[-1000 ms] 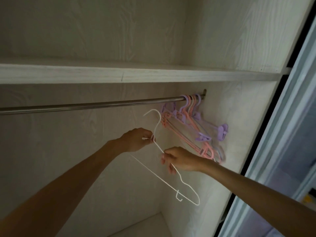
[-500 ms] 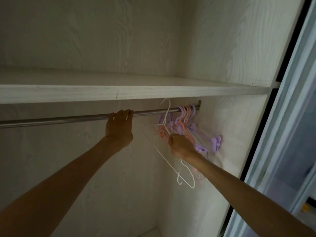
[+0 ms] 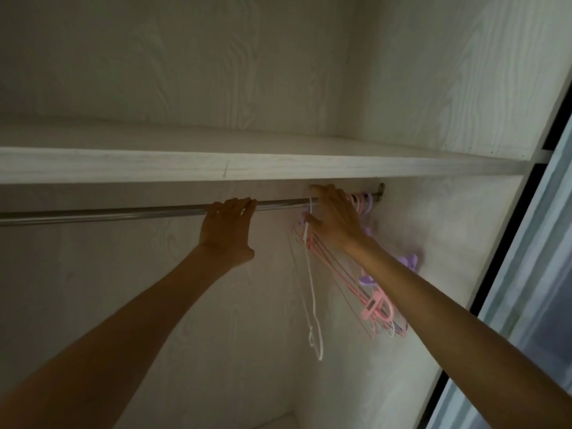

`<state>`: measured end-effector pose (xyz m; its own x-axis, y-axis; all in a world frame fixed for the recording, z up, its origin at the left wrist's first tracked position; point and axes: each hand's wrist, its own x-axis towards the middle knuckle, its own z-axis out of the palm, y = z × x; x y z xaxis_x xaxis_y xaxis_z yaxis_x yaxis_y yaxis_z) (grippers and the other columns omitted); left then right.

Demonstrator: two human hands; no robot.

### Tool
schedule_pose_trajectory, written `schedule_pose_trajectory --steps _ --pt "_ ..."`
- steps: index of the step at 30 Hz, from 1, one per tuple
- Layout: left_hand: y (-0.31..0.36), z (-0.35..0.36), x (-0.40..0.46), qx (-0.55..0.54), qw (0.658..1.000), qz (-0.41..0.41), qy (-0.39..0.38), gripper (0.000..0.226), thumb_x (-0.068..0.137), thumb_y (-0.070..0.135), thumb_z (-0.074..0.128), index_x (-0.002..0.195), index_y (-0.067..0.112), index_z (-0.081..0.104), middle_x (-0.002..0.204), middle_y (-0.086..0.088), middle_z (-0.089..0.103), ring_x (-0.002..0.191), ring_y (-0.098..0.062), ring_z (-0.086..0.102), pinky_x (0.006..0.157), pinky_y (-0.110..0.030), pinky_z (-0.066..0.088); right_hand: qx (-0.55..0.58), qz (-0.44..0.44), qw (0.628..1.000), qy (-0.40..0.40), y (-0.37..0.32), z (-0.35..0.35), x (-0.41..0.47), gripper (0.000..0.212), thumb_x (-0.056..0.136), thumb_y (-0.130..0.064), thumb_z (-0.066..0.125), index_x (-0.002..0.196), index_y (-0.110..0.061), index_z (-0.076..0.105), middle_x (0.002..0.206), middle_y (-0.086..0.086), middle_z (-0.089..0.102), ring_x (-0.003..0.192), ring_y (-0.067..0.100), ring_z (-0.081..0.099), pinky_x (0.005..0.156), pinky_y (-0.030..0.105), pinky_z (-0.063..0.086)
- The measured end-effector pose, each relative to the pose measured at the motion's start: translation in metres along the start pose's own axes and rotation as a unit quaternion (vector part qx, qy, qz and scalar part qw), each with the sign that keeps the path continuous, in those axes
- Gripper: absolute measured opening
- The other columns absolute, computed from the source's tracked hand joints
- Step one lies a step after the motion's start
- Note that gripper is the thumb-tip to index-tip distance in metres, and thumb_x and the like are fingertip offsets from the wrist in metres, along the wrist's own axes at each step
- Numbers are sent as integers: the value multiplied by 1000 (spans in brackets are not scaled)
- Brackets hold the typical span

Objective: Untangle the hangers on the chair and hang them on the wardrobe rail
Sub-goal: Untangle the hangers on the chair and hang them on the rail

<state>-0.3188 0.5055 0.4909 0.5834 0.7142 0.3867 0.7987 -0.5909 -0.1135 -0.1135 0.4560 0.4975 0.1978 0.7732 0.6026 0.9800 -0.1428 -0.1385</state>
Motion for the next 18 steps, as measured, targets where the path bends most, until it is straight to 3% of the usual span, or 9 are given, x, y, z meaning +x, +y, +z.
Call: schedule_pose_trajectory --steps 4,10,13,18 --pt "1 3 -1 -17 1000 -14 6 91 82 34 60 151 21 2 158 1 8 146 -20 9 119 -35 6 -99 -44 991 -73 12 19 24 55 89 -38 55 137 -16 39 139 7 42 128 27 37 101 39 33" --pt "1 -1 0 -33 999 -16 -2 86 85 35 56 151 21 2 158 1 7 146 -19 7 118 -35 3 -121 -73 989 -44 39 15 25 63 86 -27 60 142 -14 36 134 10 51 126 26 42 103 35 28" --pt "3 1 -2 -39 999 -25 -16 86 87 35 54 151 21 -1 159 1 3 147 -19 4 119 -35 1 -133 -78 987 -53 60 9 27 62 81 -24 64 139 -15 42 129 10 55 123 27 47 101 37 30" --pt "4 1 -3 -43 998 -35 -10 85 87 34 53 151 21 -2 159 2 1 147 -18 2 119 -35 0 -122 -88 987 -63 73 1 31 60 78 -27 67 135 -19 48 138 5 50 129 24 41 105 37 27"
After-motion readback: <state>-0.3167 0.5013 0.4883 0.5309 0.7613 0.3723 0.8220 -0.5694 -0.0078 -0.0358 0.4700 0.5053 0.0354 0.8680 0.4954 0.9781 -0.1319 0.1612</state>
